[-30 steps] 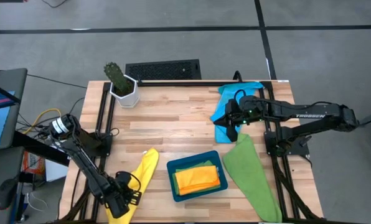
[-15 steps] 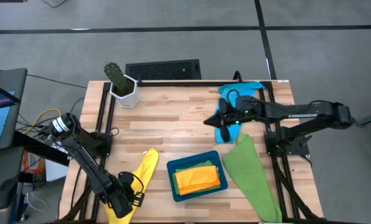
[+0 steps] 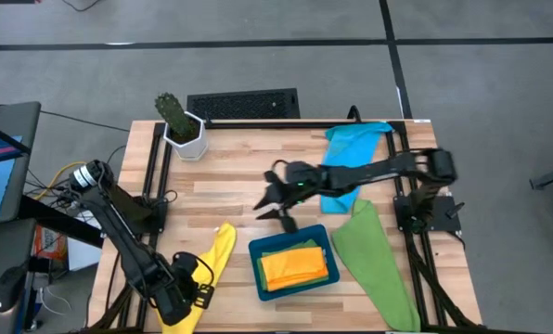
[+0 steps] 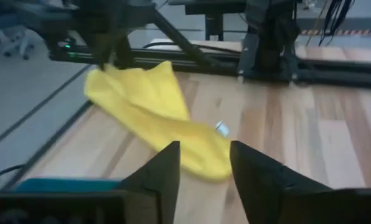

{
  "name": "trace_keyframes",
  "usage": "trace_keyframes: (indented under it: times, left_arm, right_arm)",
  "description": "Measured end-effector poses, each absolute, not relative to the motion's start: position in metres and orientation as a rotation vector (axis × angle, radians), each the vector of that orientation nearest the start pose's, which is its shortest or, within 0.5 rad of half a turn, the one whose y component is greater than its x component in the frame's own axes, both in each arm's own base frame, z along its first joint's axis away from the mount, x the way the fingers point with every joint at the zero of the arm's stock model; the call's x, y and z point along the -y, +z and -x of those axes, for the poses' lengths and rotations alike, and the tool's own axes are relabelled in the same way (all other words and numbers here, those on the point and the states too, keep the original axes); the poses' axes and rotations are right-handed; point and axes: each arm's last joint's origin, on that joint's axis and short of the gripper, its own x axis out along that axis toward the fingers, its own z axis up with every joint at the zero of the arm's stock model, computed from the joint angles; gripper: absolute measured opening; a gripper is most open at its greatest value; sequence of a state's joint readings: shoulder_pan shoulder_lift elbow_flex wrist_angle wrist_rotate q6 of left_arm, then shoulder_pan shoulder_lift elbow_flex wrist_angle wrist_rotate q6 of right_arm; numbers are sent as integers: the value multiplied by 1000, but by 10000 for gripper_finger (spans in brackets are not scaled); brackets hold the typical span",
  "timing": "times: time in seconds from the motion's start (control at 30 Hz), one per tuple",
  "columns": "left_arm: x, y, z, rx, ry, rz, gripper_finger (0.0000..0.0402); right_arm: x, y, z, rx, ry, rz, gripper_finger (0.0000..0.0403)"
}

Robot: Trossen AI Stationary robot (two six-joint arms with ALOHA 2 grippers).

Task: Fold microfiber towels
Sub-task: Fold the yellow microfiber towel

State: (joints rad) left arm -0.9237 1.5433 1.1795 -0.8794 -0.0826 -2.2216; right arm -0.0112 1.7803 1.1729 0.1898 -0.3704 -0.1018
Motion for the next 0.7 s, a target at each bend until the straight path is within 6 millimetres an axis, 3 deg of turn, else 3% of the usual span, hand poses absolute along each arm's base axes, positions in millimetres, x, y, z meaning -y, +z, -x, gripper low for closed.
trace_keyframes:
  times: [0.13, 0.3, 0.7]
  left_arm:
    - [234, 250, -182, -1205, 710, 1285, 1]
    - [233, 251, -183, -1197, 707, 1275, 1]
    - [233, 251, -184, -1182, 709, 1271, 1]
  right_arm:
    - [-4, 225, -437, -389, 406, 90, 186]
    - [-3, 211, -477, -433, 519, 143, 187]
    - [-8, 153, -536, -559, 620, 271, 182]
